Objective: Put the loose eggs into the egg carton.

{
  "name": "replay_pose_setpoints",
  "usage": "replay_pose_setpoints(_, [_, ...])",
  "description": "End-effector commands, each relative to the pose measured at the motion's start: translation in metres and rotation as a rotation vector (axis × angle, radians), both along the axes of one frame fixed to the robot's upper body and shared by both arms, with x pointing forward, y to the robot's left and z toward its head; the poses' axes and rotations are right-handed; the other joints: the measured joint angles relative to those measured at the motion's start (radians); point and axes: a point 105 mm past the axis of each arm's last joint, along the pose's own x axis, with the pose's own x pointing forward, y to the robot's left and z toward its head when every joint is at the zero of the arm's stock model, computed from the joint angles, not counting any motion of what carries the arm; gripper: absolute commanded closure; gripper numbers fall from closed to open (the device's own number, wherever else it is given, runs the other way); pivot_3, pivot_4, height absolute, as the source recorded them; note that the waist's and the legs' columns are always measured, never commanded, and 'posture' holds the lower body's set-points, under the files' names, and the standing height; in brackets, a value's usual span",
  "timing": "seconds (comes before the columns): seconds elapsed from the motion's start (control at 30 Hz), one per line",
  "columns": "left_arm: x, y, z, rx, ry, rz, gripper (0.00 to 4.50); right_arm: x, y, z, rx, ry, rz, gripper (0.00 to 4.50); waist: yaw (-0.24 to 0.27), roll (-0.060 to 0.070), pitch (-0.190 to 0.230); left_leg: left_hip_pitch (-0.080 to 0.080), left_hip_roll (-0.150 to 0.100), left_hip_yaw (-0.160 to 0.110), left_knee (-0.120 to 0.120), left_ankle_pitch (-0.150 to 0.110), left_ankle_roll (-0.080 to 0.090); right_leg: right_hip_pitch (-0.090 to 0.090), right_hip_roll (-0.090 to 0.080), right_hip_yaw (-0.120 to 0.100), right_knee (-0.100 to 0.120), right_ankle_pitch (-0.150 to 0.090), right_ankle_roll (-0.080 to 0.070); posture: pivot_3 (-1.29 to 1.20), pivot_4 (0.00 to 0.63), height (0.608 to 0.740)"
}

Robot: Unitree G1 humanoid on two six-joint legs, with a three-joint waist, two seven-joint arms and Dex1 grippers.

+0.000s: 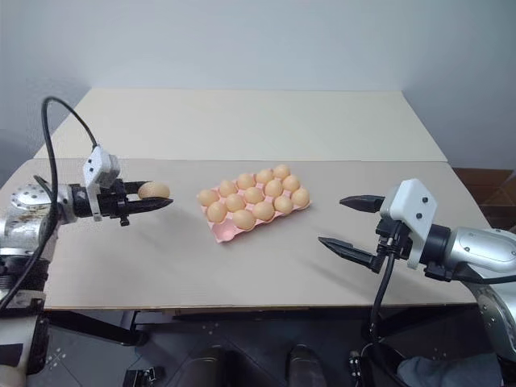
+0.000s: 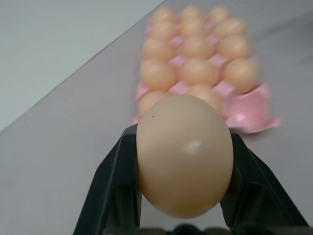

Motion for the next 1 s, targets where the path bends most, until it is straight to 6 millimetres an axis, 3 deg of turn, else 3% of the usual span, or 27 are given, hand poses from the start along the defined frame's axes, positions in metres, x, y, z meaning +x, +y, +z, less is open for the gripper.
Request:
replay_pose_setpoints(0.03, [-0.013,-0.04,-0.002,-0.035,0.017,-0.117,2.81,-0.001,0.001,0.01,-0.008,-0.049,0.002,0.0,0.0,0.0,0.0,0.0,0.0,0.0,0.0,0.0,0.0,0.0,0.0,0.0,0.0,0.0,0.0,0.0,0.15,0.74])
replay_pose_setpoints(0.17, [-0.012,-0.066,-0.027,-0.015,0.053,-0.147,2.81,-0.002,0.0,0.012,-0.01,-0.056,-0.007,0.0,-0.003,0.0,0.0,0.0,0.0,0.0,0.001,0.0,0.0,0.0,0.001,0.0,0.0,0.0,0.0,0.0,0.15,0.74])
replay_pose_setpoints(0.37, [-0.002,-0.072,-0.037,0.039,0.052,-0.14,2.81,-0.005,0.001,0.013,-0.005,-0.063,-0.022,0.0,-0.01,0.0,0.0,0.0,0.0,0.0,0.0,0.0,0.0,-0.001,0.002,0.002,0.0,0.0,0.0,0.0,0.15,0.74])
replay_pose_setpoints(0.47, [-0.001,-0.073,-0.036,0.041,0.057,-0.146,1.9,-0.006,0.0,0.012,-0.003,-0.065,-0.032,0.0,-0.007,0.0,0.0,0.0,0.0,0.0,0.0,0.0,0.0,-0.001,0.002,0.002,0.0,0.0,0.0,0.0,0.15,0.74])
replay_pose_setpoints(0.63, [0.001,-0.072,-0.019,-0.008,0.031,-0.134,0.25,-0.007,0.001,0.013,0.007,-0.069,-0.038,0.0,-0.004,0.0,0.0,0.0,0.0,0.0,0.0,0.0,0.0,-0.001,0.001,0.002,0.0,0.0,0.0,0.0,0.15,0.74])
replay_pose_setpoints(0.67, [0.001,-0.07,-0.016,-0.012,0.022,-0.134,0.25,-0.007,0.001,0.013,0.009,-0.068,-0.039,0.0,-0.004,0.0,0.0,0.0,0.0,0.0,0.0,0.0,0.0,-0.001,0.001,0.002,0.0,0.0,0.0,0.0,0.15,0.74])
replay_pose_setpoints(0.8, [-0.003,-0.05,-0.001,-0.037,-0.002,-0.114,0.25,-0.008,0.002,0.012,0.016,-0.063,-0.031,0.0,-0.009,0.0,0.0,0.0,0.0,-0.001,0.0,0.0,0.0,-0.001,0.002,0.002,0.0,0.0,0.0,0.0,0.15,0.74])
replay_pose_setpoints(0.93, [-0.017,-0.006,0.017,-0.02,-0.041,-0.087,0.25,-0.008,0.003,0.01,0.017,-0.045,-0.006,0.0,-0.024,0.0,0.0,0.0,0.001,0.0,-0.001,0.0,0.0,-0.002,0.002,0.002,0.0,0.0,0.0,0.0,0.15,0.74])
replay_pose_setpoints(1.0, [-0.033,0.028,0.023,0.015,-0.068,-0.049,0.25,-0.005,0.004,0.007,0.014,-0.028,0.02,0.0,-0.027,0.0,0.0,0.001,0.001,0.0,-0.001,0.0,0.0,-0.002,0.002,0.002,0.0,0.0,0.0,0.0,0.15,0.74])
